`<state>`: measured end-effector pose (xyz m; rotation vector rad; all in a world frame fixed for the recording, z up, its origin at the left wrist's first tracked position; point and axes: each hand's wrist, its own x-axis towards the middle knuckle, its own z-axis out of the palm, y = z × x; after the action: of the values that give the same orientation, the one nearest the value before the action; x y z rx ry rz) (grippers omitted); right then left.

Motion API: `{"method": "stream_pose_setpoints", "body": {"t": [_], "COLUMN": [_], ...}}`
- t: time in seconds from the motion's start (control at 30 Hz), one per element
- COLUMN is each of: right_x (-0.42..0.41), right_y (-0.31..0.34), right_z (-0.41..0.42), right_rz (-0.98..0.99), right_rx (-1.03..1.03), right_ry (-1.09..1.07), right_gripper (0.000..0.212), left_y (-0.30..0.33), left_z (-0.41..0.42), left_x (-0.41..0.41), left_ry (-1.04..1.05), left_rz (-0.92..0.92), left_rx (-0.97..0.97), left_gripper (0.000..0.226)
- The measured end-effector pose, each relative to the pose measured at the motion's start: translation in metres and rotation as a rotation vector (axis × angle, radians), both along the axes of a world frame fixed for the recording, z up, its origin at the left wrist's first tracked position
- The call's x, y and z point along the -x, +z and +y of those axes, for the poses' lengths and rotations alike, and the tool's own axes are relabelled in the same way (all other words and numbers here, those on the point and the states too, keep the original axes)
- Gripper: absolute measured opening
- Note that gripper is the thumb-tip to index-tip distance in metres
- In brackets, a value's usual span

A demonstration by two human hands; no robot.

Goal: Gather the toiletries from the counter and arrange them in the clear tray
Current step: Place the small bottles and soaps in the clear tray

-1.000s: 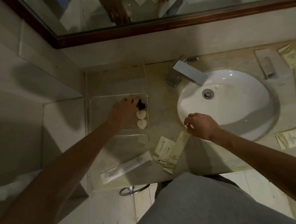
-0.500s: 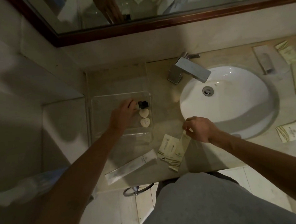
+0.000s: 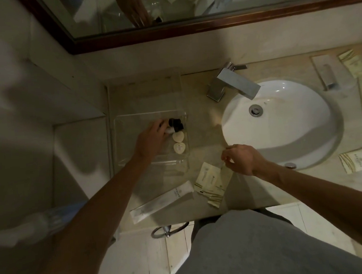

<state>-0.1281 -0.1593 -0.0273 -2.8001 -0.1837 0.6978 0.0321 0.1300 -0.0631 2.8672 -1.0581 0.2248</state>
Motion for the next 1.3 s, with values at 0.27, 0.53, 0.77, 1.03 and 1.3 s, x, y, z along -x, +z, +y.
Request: {"method": "stream_pose_setpoints", "body": {"t": [0.27,0.53,0.77,1.03,1.3], "right_x": [-0.043,-0.084,-0.074,-0.061,-0.063], "right_y": [0.014,0.011,0.009,0.005,-0.008], "right_z": [0.094,0.11,0.116,0.109,0.098], "right_rz": [-0.018,0.092,0.123,0.105,0.059], "right_rx": [0.001,0.152,0.141,0.086,0.095], "right_ry": [-0.249,-0.182,-0.266,-0.309,-0.216], "right_gripper": [0.061,0.037,0.034,0.036,0.046], "left_y": [0.0,0.018,0.006,0.018,0.013], "left_z": [0.0,0.048,0.064,0.019,-0.018], "left_x": [0.004,0.042,0.061,0.049,0.004], "left_ry": [-0.009,-0.24,-0.388,0.103,0.265], "left_rz": [-0.114,0.234,0.235,0.342,0.556], "left_rx": [-0.078,-0.065,-0.086,0.193,0.2], "left_gripper": [0.043,0.053,0.021,0.03,0.046]}}
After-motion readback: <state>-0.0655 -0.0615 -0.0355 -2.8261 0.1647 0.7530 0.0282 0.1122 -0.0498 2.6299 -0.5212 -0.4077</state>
